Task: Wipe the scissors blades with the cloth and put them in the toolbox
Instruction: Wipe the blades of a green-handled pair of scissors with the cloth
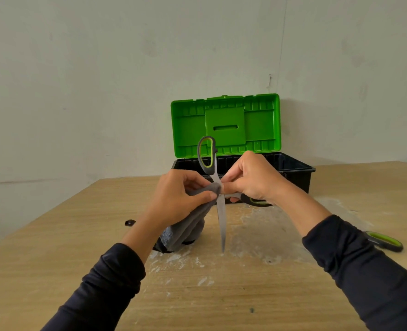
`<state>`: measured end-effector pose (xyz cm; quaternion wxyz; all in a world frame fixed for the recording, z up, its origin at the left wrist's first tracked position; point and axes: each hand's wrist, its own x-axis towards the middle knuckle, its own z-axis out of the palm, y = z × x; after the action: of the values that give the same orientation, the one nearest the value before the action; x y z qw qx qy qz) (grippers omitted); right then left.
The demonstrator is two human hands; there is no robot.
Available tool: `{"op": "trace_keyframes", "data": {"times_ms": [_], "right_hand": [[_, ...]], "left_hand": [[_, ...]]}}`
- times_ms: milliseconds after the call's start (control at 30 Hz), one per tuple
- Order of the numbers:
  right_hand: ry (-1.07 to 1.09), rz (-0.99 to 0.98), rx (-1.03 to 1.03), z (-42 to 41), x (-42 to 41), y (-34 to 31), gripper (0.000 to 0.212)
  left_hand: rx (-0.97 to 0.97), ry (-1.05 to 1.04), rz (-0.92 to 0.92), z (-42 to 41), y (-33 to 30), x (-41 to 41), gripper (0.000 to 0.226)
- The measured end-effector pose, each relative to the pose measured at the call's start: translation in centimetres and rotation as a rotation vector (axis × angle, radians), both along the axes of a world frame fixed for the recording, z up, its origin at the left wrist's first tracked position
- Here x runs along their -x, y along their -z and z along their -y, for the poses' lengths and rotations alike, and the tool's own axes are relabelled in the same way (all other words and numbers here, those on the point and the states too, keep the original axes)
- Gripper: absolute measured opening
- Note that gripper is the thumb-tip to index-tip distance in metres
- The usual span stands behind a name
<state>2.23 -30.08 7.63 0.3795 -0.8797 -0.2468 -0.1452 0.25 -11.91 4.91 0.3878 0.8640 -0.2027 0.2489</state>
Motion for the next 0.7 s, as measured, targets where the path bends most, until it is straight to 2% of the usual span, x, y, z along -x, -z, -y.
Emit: {"op": "trace_keyframes", "data": {"times_ms": [200, 500, 700], "right_hand": [[0.016, -0.001, -0.013, -0.35, -0.05, 0.12, 0.018], [-0.009, -0.003, -0.055, -0.72, 0.06, 0.46, 0.013], [0.044, -0.093, -0.142, -0.18, -0.33, 0.71, 0.01]], "left_hand": [[-0.015, -0.013, 0.046, 0.38, 0.26, -0.09, 0.011], [0.109, -0.081, 0.065, 0.05, 0.36, -0.11, 0.009], [-0.054, 0.053, 0.064, 0.08, 0.08, 0.2, 0.018]]}}
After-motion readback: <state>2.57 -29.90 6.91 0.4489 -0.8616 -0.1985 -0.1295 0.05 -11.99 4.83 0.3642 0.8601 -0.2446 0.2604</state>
